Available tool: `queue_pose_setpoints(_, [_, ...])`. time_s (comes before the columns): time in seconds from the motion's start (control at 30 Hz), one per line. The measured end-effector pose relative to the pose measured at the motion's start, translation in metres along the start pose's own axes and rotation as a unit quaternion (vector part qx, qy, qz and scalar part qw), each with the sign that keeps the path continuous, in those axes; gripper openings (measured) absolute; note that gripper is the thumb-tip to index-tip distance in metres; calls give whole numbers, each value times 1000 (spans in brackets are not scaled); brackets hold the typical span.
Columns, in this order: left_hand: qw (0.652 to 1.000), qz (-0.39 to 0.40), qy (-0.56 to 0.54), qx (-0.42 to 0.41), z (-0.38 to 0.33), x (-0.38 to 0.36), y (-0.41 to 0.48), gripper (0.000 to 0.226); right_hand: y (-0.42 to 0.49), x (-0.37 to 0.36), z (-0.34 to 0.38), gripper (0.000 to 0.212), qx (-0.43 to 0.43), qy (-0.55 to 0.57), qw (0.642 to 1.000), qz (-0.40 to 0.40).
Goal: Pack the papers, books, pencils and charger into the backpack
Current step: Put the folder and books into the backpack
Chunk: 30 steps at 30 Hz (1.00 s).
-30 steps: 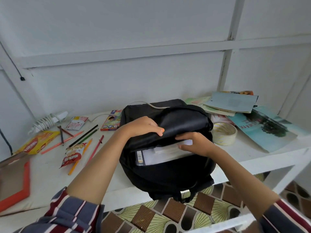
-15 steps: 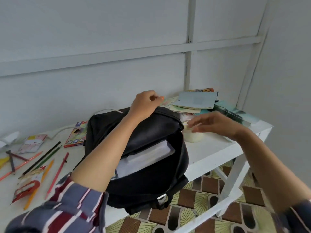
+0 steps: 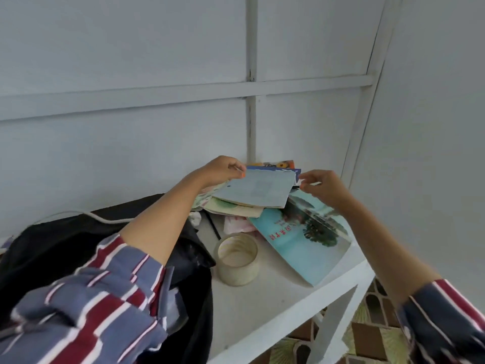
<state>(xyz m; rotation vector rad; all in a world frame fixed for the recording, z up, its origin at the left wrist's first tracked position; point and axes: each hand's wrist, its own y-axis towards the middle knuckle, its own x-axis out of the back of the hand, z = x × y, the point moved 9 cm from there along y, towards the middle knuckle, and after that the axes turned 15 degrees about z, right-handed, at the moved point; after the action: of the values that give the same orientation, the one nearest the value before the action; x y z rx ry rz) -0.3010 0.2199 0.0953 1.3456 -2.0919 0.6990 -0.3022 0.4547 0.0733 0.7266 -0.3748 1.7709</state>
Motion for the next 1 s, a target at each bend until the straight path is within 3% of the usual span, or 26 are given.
queue_pose_setpoints(0.3, [995, -15, -31, 96, 61, 3, 79, 31, 79, 0, -48, 33, -44, -13, 999, 9])
queue_pose_setpoints(0.53, [987, -36, -7, 159, 107, 11, 120, 49, 112, -11, -73, 41, -83, 0, 996, 40])
queue_pose_setpoints(0.73, [990, -33, -35, 135, 126, 10, 151, 57, 125, -20, -80, 32, -70, 44, 994, 73])
queue_pose_setpoints(1.0, [990, -73, -100, 68, 128, 28, 151, 34, 127, -9, -65, 21, -10, 34, 999, 10])
